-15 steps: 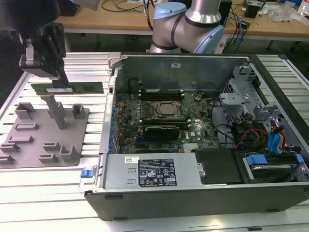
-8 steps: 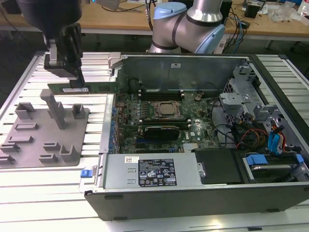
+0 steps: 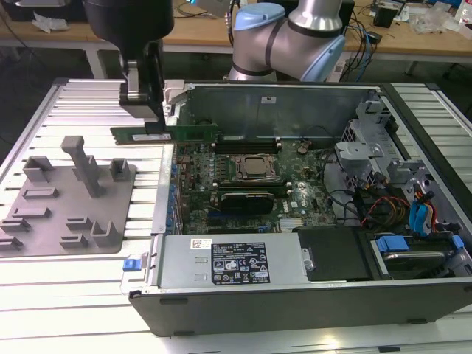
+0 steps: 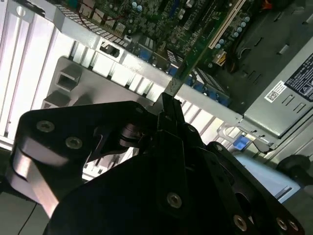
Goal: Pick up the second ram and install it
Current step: 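Pick up the second ram and move it above second insertion slot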
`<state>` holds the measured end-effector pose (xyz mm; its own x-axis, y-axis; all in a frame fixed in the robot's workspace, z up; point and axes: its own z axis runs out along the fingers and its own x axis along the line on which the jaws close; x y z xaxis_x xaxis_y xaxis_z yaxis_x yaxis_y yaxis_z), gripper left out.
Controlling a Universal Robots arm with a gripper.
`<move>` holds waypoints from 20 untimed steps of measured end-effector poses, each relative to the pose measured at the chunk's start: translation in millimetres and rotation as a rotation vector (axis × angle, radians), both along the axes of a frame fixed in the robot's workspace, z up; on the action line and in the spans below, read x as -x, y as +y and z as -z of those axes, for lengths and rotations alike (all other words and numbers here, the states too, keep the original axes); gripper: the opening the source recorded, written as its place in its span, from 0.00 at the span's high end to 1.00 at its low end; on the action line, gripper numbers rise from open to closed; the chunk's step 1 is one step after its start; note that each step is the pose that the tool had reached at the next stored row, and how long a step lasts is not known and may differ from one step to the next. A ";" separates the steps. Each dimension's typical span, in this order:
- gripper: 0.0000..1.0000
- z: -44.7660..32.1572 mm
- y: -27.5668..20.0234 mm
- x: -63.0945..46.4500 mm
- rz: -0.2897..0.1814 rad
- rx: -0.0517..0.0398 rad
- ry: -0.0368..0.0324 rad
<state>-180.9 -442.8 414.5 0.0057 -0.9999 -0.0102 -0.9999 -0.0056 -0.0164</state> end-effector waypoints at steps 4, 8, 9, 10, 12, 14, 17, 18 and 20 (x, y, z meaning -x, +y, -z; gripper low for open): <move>0.91 0.0 0.0 -13.0 0.000 0.0000 0.0000; 0.91 0.0 0.0 -28.2 0.000 0.0001 0.0000; 0.91 0.0 0.0 -31.6 0.000 0.0000 0.0000; 0.91 0.0 0.0 -34.6 0.000 0.0000 0.0000; 0.91 0.0 0.0 -40.6 0.000 0.0000 0.0000; 0.91 0.0 0.0 -46.2 0.000 0.0000 0.0000; 0.91 0.0 0.0 -46.4 0.000 0.0000 0.0000; 0.91 0.0 0.0 -46.4 0.000 0.0000 0.0000; 0.91 0.0 0.0 -47.4 0.000 0.0000 0.0000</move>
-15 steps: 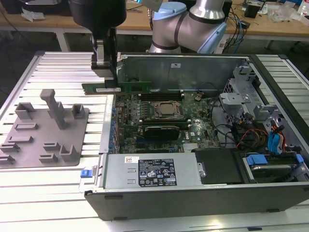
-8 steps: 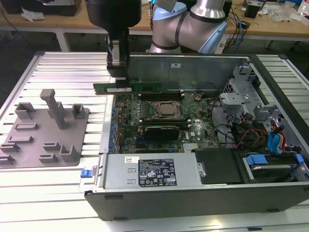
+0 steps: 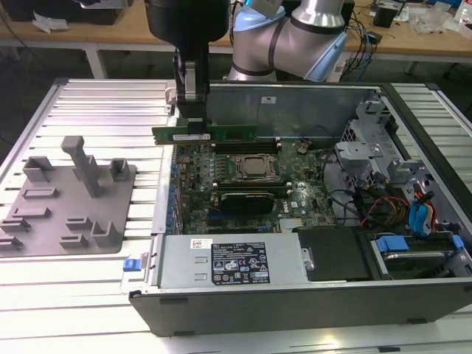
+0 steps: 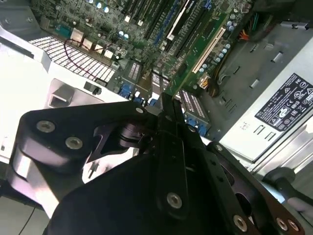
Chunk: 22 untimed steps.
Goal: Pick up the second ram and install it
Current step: 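Pick up the second ram and move it above second insertion slot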
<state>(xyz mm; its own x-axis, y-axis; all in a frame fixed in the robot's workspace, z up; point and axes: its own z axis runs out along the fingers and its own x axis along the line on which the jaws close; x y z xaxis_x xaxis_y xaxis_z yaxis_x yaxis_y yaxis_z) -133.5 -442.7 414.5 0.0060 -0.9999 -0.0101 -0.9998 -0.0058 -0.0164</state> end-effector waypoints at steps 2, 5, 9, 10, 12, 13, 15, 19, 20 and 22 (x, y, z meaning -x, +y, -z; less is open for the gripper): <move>0.91 0.0 0.0 -4.5 0.000 0.0001 0.0002; 0.91 0.0 0.0 -18.4 0.000 0.0000 0.0015; 0.91 0.1 0.0 -36.1 0.000 0.0000 0.0031; 0.91 0.1 0.0 -39.1 0.000 0.0000 0.0032; 0.91 0.1 0.0 -46.0 0.000 0.0000 0.0037; 0.91 0.2 0.0 -48.3 0.000 0.0000 0.0039; 0.91 0.4 0.0 -55.5 0.000 0.0000 0.0043; 0.91 3.8 3.4 -67.1 0.000 0.0001 0.0049; 0.91 5.7 5.4 -68.7 0.000 0.0000 0.0049; 0.91 8.6 9.5 -70.5 0.001 0.0001 0.0051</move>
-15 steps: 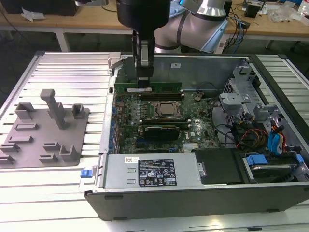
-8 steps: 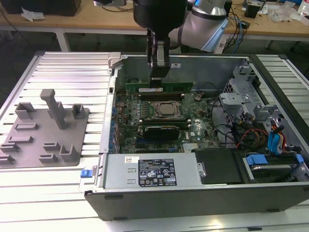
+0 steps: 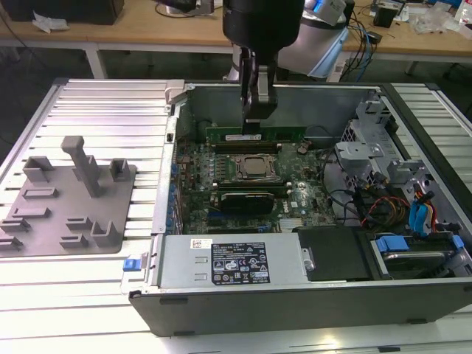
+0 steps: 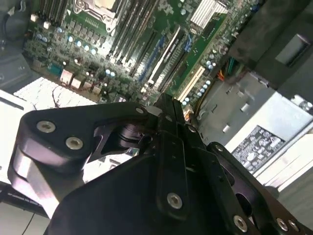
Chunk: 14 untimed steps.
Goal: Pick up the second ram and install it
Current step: 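Pick up the second ram and move it above second insertion slot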
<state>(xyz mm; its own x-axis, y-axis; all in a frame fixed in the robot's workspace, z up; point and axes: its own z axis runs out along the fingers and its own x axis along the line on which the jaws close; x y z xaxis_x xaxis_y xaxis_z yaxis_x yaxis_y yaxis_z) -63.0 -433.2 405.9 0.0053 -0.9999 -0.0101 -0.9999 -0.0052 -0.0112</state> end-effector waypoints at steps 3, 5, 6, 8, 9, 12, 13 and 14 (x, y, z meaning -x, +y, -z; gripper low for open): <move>0.91 8.7 14.4 -3.1 0.000 -0.0001 0.0002; 0.91 12.7 19.2 -3.8 0.000 0.0000 0.0004; 0.91 14.1 20.8 -3.9 0.000 -0.0001 0.0003; 0.91 18.8 26.7 -3.9 0.000 -0.0007 0.0004; 0.91 20.8 29.9 -3.9 -0.001 -0.0022 0.0003; 0.91 26.8 39.5 -4.0 -0.001 -0.0073 0.0003; 0.91 29.1 42.0 -4.0 -0.001 -0.0083 0.0003; 0.91 32.2 44.3 -4.0 -0.001 -0.0091 0.0003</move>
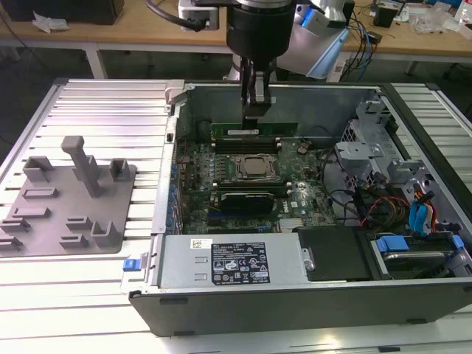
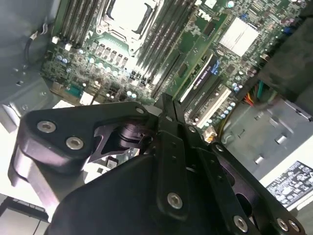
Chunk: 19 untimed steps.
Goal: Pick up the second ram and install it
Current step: 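Pick up the second ram and move it above second insertion slot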
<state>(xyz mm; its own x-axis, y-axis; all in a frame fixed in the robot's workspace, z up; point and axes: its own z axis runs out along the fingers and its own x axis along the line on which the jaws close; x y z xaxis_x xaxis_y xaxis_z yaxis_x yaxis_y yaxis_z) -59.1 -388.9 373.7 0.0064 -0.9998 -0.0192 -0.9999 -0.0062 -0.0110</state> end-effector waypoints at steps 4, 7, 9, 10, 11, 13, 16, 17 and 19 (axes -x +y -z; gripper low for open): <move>0.91 10.9 3.7 0.0 0.000 -0.0005 0.0000; 0.91 22.4 6.1 0.0 0.000 -0.0005 0.0001; 0.91 31.4 11.3 0.0 0.000 -0.0007 0.0000; 0.91 36.2 13.5 0.0 0.000 -0.0004 0.0004; 0.91 41.3 16.5 0.0 0.000 -0.0006 0.0008; 0.91 47.3 18.6 0.1 0.000 -0.0006 0.0009; 0.91 53.8 19.5 0.0 0.002 -0.0005 0.0010; 0.91 57.2 19.8 0.0 0.004 -0.0006 0.0014; 0.91 65.1 19.8 -0.8 0.018 -0.0006 0.0016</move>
